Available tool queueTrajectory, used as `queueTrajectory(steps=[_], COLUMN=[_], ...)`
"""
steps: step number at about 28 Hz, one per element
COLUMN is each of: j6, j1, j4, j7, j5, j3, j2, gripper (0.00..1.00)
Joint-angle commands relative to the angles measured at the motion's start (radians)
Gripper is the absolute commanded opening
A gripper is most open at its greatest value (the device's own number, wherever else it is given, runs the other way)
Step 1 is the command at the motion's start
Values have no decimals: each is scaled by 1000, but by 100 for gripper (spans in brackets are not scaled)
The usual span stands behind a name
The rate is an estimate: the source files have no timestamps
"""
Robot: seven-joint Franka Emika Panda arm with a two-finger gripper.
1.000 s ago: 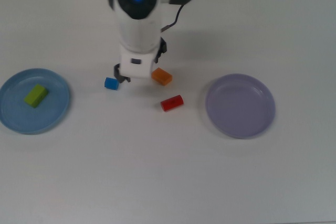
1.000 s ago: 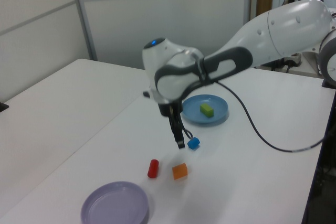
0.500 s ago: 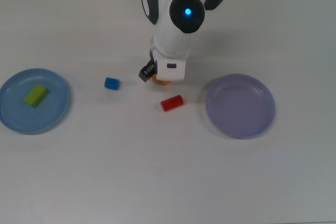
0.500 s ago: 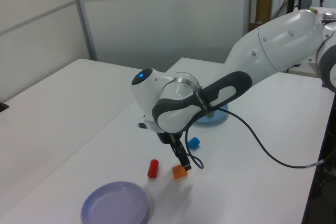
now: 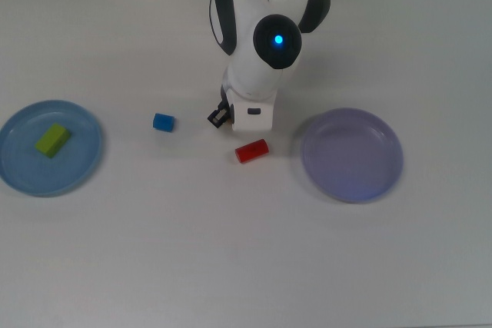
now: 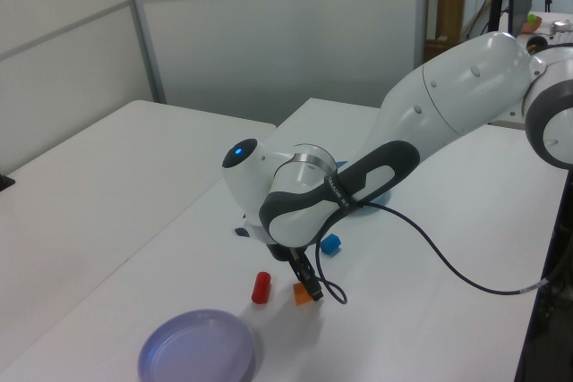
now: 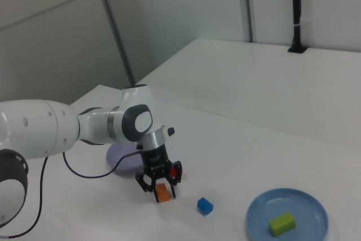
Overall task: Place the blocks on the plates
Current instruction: 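Lower and grasp the orange block, then carry the orange block onto the light blue plate and release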
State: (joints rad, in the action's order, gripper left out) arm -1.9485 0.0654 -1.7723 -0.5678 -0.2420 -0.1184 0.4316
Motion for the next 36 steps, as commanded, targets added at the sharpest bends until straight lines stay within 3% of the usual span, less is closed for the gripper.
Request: queueTrajectory(steps=[1,8,11,20,23,27,29,36], j6=[-23,-13,-6,3,-3,-16,-76,-294], j1=[11,-5,-42,-200,-266,-320,-344,-354], j4=[-10,-4,17,74,123,136,136,132], j7=[11,12,12,45,86,124,169,304], j5=[-16,1,18,197,217,237,271,268], j3=[9,11,11,25,25,25,28,97], j2=[-16,-37,-47,-91,-79,-77,-76,-34], gripper=[0,0,0,0,0,0,0,0])
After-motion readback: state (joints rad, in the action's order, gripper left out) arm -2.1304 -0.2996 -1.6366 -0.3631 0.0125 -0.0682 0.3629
